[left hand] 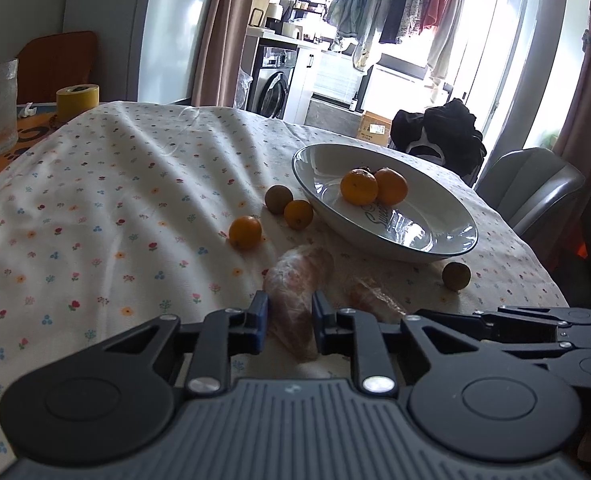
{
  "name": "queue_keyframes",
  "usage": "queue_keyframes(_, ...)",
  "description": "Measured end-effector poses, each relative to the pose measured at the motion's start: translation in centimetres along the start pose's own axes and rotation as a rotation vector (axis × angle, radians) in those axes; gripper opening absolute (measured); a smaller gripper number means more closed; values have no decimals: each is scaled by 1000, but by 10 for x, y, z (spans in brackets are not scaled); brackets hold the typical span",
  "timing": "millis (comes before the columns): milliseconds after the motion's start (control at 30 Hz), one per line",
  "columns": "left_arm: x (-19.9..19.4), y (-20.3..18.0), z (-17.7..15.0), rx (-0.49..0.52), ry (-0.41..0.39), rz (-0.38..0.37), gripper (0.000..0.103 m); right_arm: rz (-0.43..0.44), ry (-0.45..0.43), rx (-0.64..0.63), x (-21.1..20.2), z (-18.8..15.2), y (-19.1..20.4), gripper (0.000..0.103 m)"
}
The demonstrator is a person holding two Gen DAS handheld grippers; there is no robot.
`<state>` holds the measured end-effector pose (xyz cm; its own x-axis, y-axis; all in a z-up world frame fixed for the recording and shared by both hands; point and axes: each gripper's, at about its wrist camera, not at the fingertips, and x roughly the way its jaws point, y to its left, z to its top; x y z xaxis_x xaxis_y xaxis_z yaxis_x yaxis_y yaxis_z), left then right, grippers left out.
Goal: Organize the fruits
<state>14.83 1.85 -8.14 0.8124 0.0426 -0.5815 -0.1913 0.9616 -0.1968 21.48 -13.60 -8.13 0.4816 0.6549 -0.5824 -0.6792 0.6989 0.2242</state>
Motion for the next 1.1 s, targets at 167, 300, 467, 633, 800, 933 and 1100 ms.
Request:
queue_keyframes(167, -1, -9, 1, 45, -45, -16, 42, -11, 8, -4, -3, 0, 1, 45)
queue_keyframes(300, 12, -15, 2, 72, -31, 14, 46, -24, 3, -27, 1, 0, 2, 49)
queue_keyframes(467, 26, -14, 2, 85, -5, 30, 46, -11, -4, -58, 3, -1, 3, 49)
queue_keyframes(633, 34, -20, 0, 149, 6, 56, 46, 2, -11, -73, 5, 0, 1, 50)
queue_keyframes(800, 36, -22, 1, 185, 13, 73, 40, -6, -10, -102, 7, 0, 5, 52)
queue_keyframes(933, 32, -21, -1, 180, 12, 84, 39, 6, -10, -98, 6, -1, 4, 54)
queue_keyframes(1100, 26, -15, -2, 147, 6, 77, 39, 8, -5, -112, 9, 1, 7, 59)
